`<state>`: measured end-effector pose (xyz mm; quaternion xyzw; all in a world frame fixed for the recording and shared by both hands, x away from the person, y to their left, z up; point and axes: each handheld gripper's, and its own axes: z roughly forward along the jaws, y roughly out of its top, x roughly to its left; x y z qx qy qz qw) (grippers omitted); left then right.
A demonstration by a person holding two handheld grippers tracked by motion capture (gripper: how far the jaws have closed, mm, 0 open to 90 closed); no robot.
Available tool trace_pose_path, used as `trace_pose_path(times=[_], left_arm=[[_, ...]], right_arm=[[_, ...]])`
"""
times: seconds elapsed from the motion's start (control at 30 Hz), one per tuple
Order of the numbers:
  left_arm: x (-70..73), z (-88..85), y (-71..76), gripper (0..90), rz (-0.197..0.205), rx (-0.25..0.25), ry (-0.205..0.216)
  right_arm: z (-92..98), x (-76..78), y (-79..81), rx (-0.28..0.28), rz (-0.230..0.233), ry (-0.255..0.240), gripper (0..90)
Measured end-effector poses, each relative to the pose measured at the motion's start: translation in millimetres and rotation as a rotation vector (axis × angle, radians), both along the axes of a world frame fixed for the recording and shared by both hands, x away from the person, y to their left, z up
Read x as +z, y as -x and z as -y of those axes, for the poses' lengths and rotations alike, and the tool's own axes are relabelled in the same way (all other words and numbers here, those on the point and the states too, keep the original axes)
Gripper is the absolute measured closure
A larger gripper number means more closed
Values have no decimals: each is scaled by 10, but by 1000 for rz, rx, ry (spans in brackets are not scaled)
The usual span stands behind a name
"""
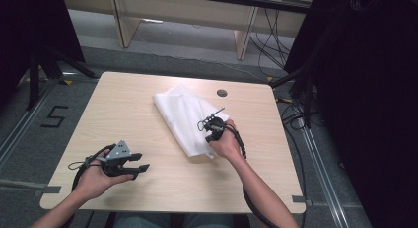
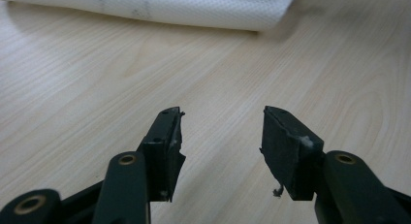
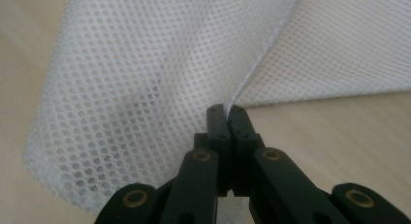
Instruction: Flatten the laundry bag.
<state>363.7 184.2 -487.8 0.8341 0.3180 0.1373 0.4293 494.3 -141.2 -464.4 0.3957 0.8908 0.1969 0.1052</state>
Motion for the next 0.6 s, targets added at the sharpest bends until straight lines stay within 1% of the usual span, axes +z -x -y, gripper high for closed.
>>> trace_pose_path(times=[0.03, 0.07, 0.1, 0.13, 0.17, 0.2, 0.23, 0.27, 0.3, 0.33, 0.37, 0.4, 0.43, 0.47, 0.5, 0.53, 0.57, 0.6], left_arm=[[0, 7, -3, 489, 3, 1, 10], [5, 4, -6, 489, 10, 1, 2], [16, 7, 2, 489, 9, 10, -3], [11, 28, 8, 489, 4, 19, 29], [20, 24, 5, 489, 4, 10, 14], [26, 34, 4, 489, 9, 4, 20], [30, 37, 4, 488, 11, 4, 12], [32, 44, 5, 489, 4, 0, 9], [32, 57, 6, 489, 15, -2, 16], [44, 61, 7, 489, 14, -4, -3], [38, 82, 10, 490, 11, 4, 15], [43, 91, -8, 491, 22, -18, 9], [43, 126, 2, 493, 6, -4, 28], [48, 151, -5, 496, 15, -8, 25], [51, 176, -17, 500, 27, -12, 18], [61, 211, -16, 505, 23, -20, 27], [76, 235, -28, 515, 29, -31, 11], [87, 273, -30, 528, 30, -32, 14]], right_arm=[[27, 8, 33, 23, -10, 1, 900], [60, 17, 66, 41, -16, 3, 900], [75, 36, 126, 13, -63, 13, 900], [109, 32, 151, 38, -78, 15, 900], [153, 25, 159, 84, -76, 18, 900], [188, 23, 176, 109, -85, 17, 900], [211, 36, 211, 103, -117, 21, 898], [243, 45, 222, 122, -124, 30, 893], [266, 66, 240, 119, -141, 28, 883], [295, 88, 243, 115, -148, 24, 851], [320, 113, 236, 108, -155, 18, 800], [336, 144, 229, 89, -162, 7, 738], [346, 173, 212, 55, -148, -11, 672], [356, 194, 177, 32, -127, -27, 615], [364, 206, 130, 3, -100, -41, 600], [374, 206, 73, -3, -80, -68, 584], [370, 204, 30, -33, -70, -94, 561], [366, 189, -15, -57, -64, -119, 539]])
